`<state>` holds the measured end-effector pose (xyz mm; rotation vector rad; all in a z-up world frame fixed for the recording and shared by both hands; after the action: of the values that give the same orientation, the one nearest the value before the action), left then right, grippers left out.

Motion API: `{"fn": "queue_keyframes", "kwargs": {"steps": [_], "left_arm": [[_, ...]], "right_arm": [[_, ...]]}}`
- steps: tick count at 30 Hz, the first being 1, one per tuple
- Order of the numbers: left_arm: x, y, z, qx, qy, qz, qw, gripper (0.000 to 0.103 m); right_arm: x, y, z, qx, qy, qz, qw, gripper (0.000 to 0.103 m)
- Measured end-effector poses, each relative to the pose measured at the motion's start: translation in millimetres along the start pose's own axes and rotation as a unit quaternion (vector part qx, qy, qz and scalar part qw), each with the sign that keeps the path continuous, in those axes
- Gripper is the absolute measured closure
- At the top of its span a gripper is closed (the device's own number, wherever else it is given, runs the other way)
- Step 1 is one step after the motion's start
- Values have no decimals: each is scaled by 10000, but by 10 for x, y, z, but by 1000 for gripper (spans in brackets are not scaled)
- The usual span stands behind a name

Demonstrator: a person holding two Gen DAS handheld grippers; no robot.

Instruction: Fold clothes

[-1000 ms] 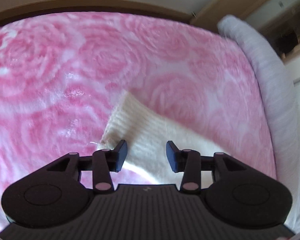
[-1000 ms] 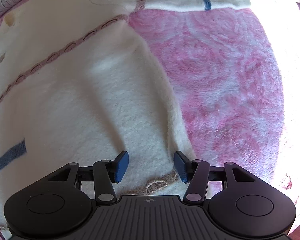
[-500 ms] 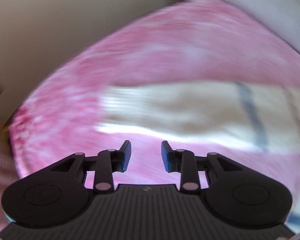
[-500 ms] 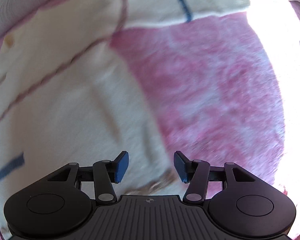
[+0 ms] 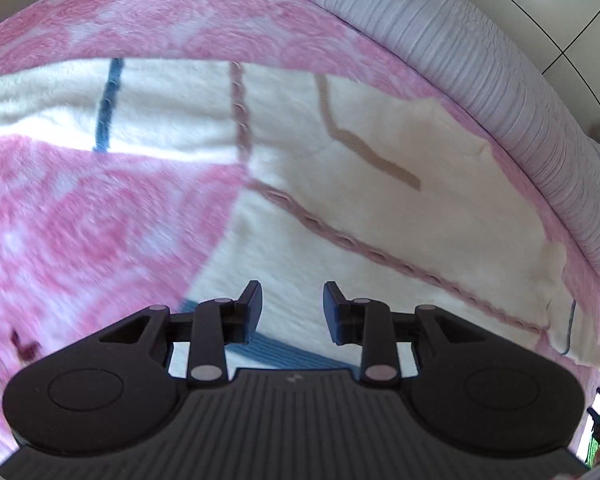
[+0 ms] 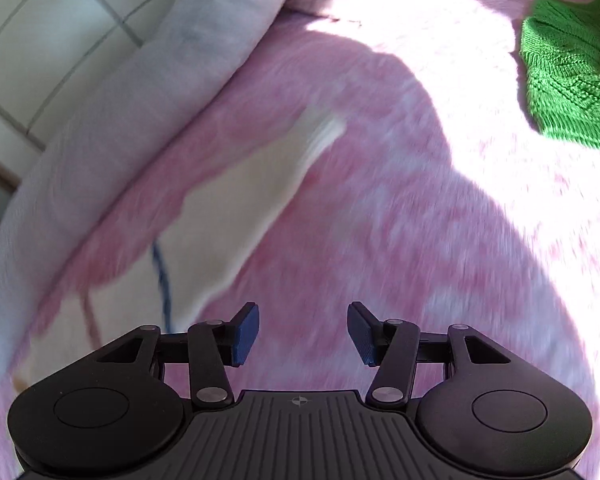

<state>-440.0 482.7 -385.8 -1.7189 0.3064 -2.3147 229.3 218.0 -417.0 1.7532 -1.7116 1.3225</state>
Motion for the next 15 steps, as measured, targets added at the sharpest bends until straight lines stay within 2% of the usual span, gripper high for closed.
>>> {"fn": "queue_keyframes", "kwargs": {"steps": [4, 9, 10, 11, 13, 15], "left_arm": [[2, 102, 131, 166, -80, -20, 9998, 75], [4, 190, 193, 119, -261, -121, 9995, 75], [0, 206, 204, 86, -293, -150, 9994, 75], [1, 214, 211, 55, -324, -184, 9993, 75], [18, 213, 213, 27, -313, -213, 9993, 75], [50, 204, 209, 0, -307, -186, 9994, 75]], "right_arm": [[-260, -535, 171, -623, -599, 247, 9960, 49], [-711, -819, 244, -1059, -392, 187, 9934, 51], [-765, -816, 232, -1022, -398, 157, 9938, 82], [-772, -817, 186, -830, -340, 90, 9959, 99], [-715, -827, 66, -243, -202, 79, 9995, 99], [-479, -843, 6, 344, -19, 422, 9985, 100]]}}
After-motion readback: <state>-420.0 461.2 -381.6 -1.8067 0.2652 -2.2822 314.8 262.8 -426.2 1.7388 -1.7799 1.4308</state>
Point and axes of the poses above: each gripper's, at about its wrist camera, not at the fingertips, and x roughly against the way its jaws point, z to its right, y to its underside, the point moved 7 cm from there along -x, roughly the way its jaws point, and after that the axes turned 6 degrees about -z, right-handed, at the moved point
